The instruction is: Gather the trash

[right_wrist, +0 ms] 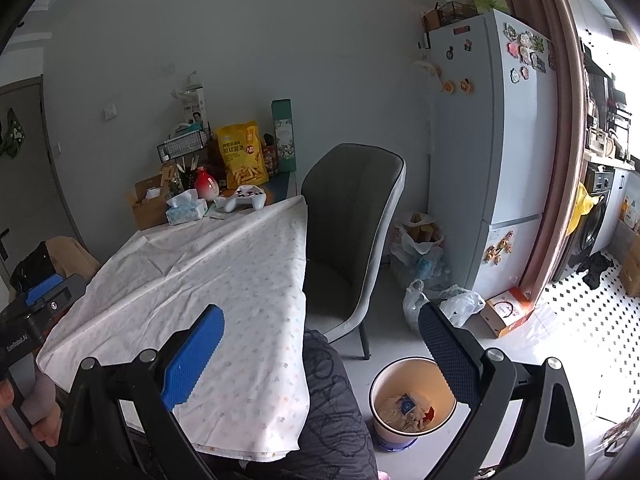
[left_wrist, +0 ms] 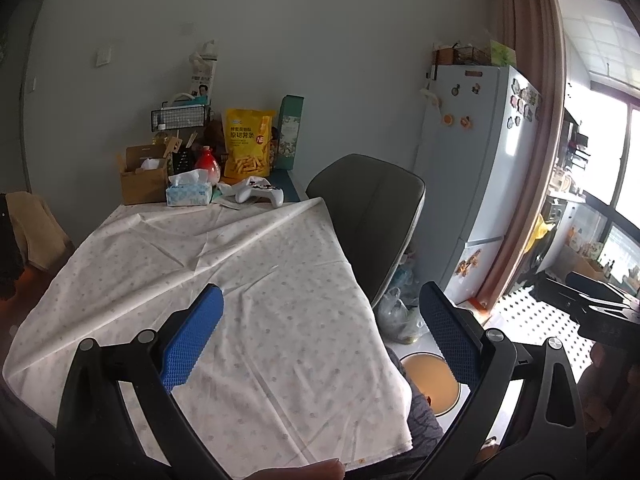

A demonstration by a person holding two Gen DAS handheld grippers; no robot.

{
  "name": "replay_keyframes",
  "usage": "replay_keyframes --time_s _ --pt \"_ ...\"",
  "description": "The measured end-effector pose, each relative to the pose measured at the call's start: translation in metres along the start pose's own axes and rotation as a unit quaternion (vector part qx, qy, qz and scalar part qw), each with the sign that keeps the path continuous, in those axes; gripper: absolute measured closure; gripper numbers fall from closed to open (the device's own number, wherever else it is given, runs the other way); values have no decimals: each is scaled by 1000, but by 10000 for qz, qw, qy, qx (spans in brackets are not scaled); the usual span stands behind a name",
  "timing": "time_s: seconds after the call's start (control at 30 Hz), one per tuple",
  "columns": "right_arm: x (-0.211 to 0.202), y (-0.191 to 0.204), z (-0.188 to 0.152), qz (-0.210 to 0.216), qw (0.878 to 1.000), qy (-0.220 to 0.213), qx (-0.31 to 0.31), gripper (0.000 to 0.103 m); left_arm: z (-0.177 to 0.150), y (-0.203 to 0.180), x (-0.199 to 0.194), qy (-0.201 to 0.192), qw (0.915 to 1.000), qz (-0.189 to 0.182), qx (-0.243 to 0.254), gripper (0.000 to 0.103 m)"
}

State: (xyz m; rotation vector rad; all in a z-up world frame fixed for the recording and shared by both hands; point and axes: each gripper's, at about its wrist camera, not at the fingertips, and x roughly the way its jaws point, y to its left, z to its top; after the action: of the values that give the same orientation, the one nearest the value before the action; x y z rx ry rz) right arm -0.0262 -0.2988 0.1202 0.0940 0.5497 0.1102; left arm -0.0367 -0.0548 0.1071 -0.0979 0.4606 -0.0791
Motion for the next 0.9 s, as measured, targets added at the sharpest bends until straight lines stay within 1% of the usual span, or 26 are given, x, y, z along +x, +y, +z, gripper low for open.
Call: replay_keyframes --time_s 0.47,0.6,0.9 --pt "-6 4 1 16 10000 -46 -73 8 1 1 -4 -22 10000 -59 -11 6" --pt "-10 5 3 5 9999 -91 -90 8 2 1 -8 -80 9999 -76 -20 6" --pt "-15 5 5 58 9998 -144 -108 8 1 -1 -10 -52 10000 -6 23 6"
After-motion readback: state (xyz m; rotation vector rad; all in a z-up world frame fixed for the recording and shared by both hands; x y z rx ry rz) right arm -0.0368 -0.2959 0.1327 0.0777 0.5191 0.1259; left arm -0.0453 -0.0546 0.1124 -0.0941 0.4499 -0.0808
